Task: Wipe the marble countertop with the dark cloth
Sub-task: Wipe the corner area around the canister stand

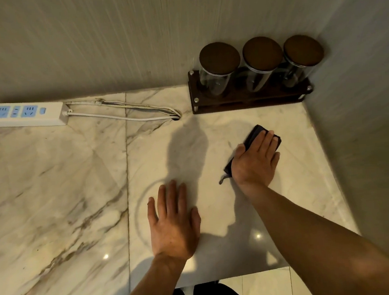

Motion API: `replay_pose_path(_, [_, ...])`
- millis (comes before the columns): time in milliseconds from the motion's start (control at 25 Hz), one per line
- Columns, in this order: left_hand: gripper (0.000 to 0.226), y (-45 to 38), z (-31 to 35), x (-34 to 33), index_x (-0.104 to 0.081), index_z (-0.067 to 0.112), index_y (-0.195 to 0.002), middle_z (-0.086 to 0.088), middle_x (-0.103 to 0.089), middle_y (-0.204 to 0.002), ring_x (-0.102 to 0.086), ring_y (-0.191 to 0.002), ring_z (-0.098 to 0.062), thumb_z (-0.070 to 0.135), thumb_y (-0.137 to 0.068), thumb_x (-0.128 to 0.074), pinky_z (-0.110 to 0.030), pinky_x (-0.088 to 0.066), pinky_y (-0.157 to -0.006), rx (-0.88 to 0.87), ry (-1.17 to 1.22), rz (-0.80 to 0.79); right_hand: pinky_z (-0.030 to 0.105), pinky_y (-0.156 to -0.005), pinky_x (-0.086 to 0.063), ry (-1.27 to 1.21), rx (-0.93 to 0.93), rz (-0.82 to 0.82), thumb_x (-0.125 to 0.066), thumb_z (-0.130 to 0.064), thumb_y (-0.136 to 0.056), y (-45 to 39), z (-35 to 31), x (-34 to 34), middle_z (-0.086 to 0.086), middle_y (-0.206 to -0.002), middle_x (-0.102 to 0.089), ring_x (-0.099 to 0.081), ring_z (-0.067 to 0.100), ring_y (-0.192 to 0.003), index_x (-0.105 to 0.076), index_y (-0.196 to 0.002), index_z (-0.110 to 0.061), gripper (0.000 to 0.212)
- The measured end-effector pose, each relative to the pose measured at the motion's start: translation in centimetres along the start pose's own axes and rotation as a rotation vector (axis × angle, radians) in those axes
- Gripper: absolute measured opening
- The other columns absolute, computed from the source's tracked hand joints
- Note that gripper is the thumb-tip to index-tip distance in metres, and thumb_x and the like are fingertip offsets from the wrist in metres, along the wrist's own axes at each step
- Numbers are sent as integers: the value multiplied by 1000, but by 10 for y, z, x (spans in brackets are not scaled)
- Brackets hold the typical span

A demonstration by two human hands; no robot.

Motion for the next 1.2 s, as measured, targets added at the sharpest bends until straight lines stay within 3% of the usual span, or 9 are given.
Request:
replay_pose_path(320, [61,0,-1,-7,-39,12,-142,-12,-38,-150,-28,-139,-32,44,-90,-35,-53,-17,-112,18,-73,-60,43,-118,-6,49,-44,65,-12,-37,-94,53,30,1,12,-160,-6,-1,25,-147,-5,-151,-5,65])
replay_pose_path(520, [62,2,0,-8,-34,10,-144,-16,-34,-151,-25,-140,-35,44,-92,-33,-57,-18,-113,-10,-63,-45,41,-118,-3,26,-64,41,-23,-35,-99,91,52,2,11,-161,-3,2,23,-147,-2,-151,-7,63])
replay_pose_path(800, [66,1,-2,-9,-26,12,-147,-13,-24,-156,-12,-143,-33,49,-93,-18,-52,-1,-116,-15,-9,-46,41,-119,-3,14,1,69,-16,-41,-94,134,74,5,13,-160,-6,-1,26,-147,-5,-151,-5,67])
replay_pose_path(880, [65,0,-2,-6,-28,12,-145,-13,-26,-154,-14,-142,-34,48,-92,-22,-53,-4,-115,-23,25,-36,41,-119,-3,12,20,60,-15,-41,-93,142,80,3,13,-160,-7,-2,25,-147,-6,-150,-5,68])
replay_pose_path(1040, [55,0,4,5,-35,9,-140,-19,-30,-150,-19,-139,-39,35,-93,-42,-58,-13,-113,-25,62,-15,43,-118,-9,44,119,63,-19,-39,-93,151,89,7,13,-159,-13,-8,26,-147,-13,-150,-4,67])
replay_pose_path(1200, [55,8,25,7,-34,10,-141,-18,-30,-150,-20,-139,-39,36,-93,-33,-59,-13,-112,-57,45,9,37,-119,-1,133,380,-26,-18,-40,-92,150,97,10,9,-158,-5,-1,22,-146,-7,-149,-7,67])
Point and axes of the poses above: each hand's wrist, its own y-axis away from the middle knuckle, its own x-axis out of the back of the hand, z = x × y, the point moved 9 cm from there along -y, towards the middle knuckle
